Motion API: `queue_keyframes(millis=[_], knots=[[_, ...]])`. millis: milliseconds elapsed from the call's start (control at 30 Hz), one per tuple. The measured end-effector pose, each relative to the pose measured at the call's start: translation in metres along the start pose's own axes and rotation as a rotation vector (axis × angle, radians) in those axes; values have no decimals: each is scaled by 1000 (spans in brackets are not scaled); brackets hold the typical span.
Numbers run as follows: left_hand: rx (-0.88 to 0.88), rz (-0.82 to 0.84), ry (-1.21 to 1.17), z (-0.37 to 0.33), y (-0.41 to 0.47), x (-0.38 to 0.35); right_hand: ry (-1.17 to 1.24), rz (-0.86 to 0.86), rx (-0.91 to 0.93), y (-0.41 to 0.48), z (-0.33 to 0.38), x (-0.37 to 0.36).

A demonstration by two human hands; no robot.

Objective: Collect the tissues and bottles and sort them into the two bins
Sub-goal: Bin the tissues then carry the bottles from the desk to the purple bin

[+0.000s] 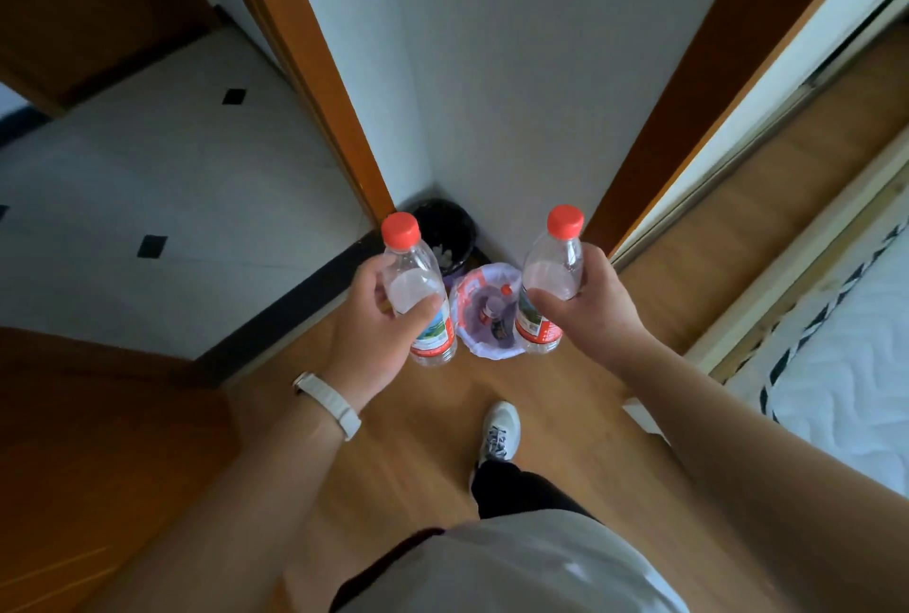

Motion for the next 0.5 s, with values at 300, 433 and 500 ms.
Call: queue_keyframes(millis=[300,433,500], knots=[[-21,154,39,-16,81,-22,-3,-63,-79,43,0,11],[-15,224,40,-8,114,-31,36,-102,-169,53,-14,3],[-17,276,43,0,133,-37,59,-136,-212,57,-17,-3]])
Point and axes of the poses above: each hand's wrist, its own y-axis towards the middle knuckle, its own x-axis out of the back of the hand, z = x × y, the point moved 6 cm from there along y, towards the middle knuckle, and after that the axes turned 3 degrees about z, right-handed, at the moved point
